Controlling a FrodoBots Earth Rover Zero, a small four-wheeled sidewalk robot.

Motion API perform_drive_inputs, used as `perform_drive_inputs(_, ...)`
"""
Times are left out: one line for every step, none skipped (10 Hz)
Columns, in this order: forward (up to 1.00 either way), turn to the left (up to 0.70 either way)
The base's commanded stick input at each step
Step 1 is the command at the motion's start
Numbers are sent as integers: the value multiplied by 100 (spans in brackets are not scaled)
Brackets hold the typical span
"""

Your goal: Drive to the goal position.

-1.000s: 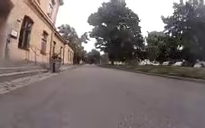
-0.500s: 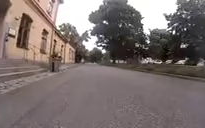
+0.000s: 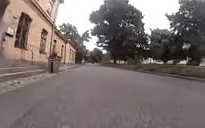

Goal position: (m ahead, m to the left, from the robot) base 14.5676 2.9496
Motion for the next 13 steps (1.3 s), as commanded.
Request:
perform_drive_inputs(70,0)
perform_drive_inputs(70,0)
perform_drive_inputs(70,0)
perform_drive_inputs(70,0)
perform_drive_inputs(70,0)
perform_drive_inputs(70,0)
perform_drive_inputs(70,0)
perform_drive_inputs(70,0)
perform_drive_inputs(70,0)
perform_drive_inputs(70,0)
perform_drive_inputs(70,-1)
perform_drive_inputs(70,-8)
perform_drive_inputs(70,-27)
